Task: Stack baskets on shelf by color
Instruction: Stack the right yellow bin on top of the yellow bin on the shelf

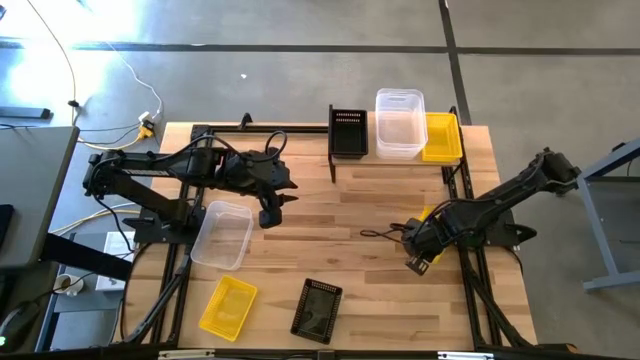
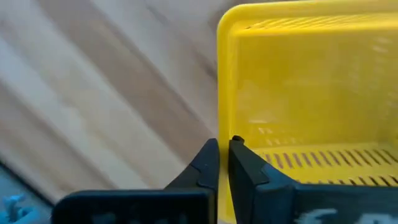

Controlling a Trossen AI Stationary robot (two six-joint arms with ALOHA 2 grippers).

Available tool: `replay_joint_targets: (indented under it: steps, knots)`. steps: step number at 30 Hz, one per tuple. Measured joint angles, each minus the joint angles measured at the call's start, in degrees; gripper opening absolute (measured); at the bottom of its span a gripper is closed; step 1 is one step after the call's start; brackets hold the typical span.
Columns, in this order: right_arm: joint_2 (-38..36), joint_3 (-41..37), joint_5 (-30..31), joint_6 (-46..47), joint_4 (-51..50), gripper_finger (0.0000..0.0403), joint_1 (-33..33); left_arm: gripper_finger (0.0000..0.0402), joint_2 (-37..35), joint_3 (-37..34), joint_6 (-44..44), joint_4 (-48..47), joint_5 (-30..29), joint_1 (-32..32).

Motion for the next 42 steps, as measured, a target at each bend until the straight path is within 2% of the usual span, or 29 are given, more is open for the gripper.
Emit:
replay_joint_targets:
  steps: [9, 23, 32, 42]
  knots:
    - [0.00, 14.00, 5.90, 0.90, -8.10, 0.0001, 3.95, 0.0125, 0.00, 0.00, 0.59, 0.00, 0.02, 0.00]
    - [-0.04, 38.61, 22.65, 0.46, -36.22, 0.0000, 6.01, 0.0125, 0.00, 0.00, 1.07, 0.00, 0.02, 0.00]
    - [-0.87, 46.86, 35.85, -12.18, -35.67, 0.0000, 3.65, 0.0125, 0.04, 0.02, 2.03, 0.16, 0.02, 0.00]
    - [-0.87, 51.02, 39.61, -30.92, -35.76, 0.0000, -4.39, 0.0125, 0.04, 0.02, 2.60, 0.20, -2.82, 0.00]
